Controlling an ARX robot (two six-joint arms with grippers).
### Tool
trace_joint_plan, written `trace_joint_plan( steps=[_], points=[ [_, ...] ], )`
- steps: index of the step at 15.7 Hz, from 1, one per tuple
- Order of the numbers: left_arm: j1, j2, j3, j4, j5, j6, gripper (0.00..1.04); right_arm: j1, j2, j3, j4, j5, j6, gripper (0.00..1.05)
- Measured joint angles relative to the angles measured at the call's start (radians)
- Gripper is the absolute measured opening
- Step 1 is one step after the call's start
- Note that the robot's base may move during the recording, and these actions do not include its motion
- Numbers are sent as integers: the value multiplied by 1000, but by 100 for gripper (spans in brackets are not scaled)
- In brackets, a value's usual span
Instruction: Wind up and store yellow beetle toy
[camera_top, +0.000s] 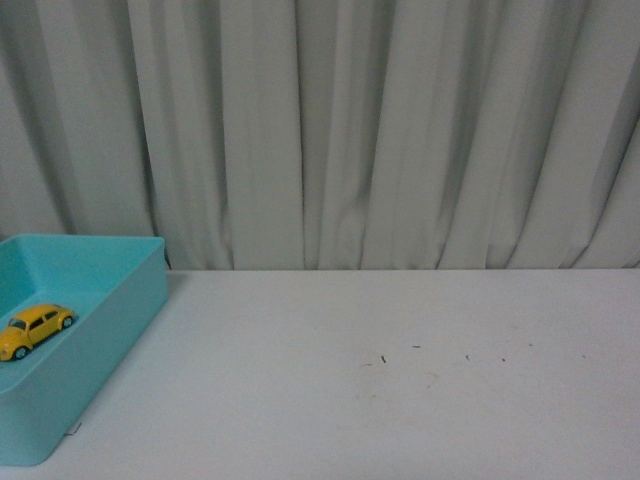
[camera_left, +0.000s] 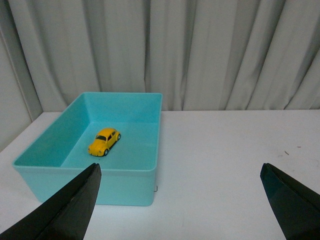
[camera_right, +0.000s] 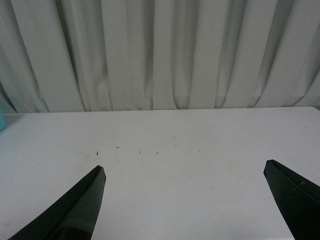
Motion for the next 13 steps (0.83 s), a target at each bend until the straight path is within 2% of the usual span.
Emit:
trace_joint_plan(
  steps=[13],
  points=[
    [0, 0, 0, -3, -2, 1, 98, 0, 0, 0, -4, 0, 0, 98]
  ],
)
